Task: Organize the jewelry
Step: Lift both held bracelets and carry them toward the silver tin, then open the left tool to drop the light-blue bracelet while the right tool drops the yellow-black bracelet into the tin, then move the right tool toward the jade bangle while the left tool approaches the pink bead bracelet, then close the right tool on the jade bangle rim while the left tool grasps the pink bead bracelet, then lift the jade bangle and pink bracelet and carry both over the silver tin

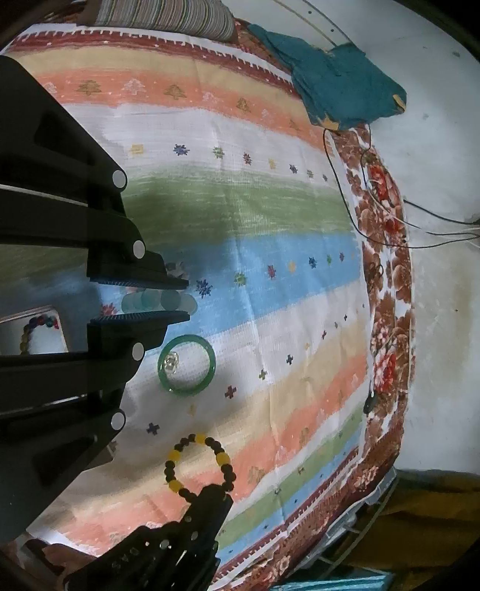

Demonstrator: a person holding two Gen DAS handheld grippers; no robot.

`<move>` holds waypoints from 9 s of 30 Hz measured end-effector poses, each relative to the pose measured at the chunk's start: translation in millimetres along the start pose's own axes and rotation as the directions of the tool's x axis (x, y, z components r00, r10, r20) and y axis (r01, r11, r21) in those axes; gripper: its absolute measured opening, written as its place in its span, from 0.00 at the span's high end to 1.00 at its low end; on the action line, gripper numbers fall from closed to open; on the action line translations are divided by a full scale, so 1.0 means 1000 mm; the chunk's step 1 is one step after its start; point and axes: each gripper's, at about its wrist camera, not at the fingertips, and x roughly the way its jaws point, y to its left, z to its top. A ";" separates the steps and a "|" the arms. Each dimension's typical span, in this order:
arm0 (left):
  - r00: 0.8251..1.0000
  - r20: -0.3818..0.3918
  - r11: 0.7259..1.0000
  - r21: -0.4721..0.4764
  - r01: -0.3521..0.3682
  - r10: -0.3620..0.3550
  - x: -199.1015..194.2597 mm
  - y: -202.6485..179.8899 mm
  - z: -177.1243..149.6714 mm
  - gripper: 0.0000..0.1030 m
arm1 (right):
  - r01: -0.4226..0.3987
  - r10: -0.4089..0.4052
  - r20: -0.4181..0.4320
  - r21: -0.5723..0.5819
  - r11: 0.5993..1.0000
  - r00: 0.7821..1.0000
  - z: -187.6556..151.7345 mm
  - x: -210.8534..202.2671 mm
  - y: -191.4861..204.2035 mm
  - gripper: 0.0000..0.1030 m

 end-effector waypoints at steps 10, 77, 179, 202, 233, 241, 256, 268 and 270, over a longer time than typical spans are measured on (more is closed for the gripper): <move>0.999 0.034 1.000 0.014 0.025 -0.025 -0.022 -0.012 -0.009 0.89 | -0.031 0.031 0.030 -0.002 1.000 0.999 -0.002 -0.016 0.003 0.88; 0.997 0.024 0.992 -0.101 0.069 -0.067 -0.072 0.000 -0.048 0.62 | -0.116 0.116 -0.049 -0.002 0.993 0.992 -0.040 -0.049 0.018 0.56; 0.950 -0.308 0.997 -0.045 -0.059 0.043 0.130 0.042 -0.024 0.67 | 0.009 -0.011 -0.304 -0.011 1.000 0.953 -0.016 0.149 -0.003 0.53; 0.982 -0.189 0.999 -0.034 0.008 -0.014 0.077 0.024 0.000 0.89 | -0.033 0.026 -0.220 -0.028 0.999 0.975 -0.006 0.109 0.006 0.92; 0.997 -0.076 0.999 -0.038 0.027 -0.030 0.014 0.020 0.002 0.89 | -0.043 0.041 -0.137 -0.017 0.999 0.990 -0.004 0.049 0.010 0.92; 0.998 -0.035 0.998 -0.032 0.053 -0.054 -0.009 0.012 -0.003 0.89 | -0.058 0.057 -0.104 -0.012 0.998 0.993 -0.006 0.023 0.013 0.92; 0.996 0.015 0.996 -0.010 0.089 -0.089 -0.044 0.000 -0.015 0.89 | -0.061 0.059 -0.088 -0.014 0.998 0.994 -0.020 -0.001 0.016 0.92; 0.991 0.053 0.992 0.018 0.125 -0.126 -0.074 -0.013 -0.031 0.89 | -0.068 0.067 -0.081 -0.010 0.998 0.994 -0.033 -0.020 0.020 0.92; 0.990 0.054 0.991 0.019 0.131 -0.131 -0.078 -0.014 -0.035 0.89 | -0.073 0.072 -0.079 -0.011 0.997 0.994 -0.034 -0.024 0.021 0.92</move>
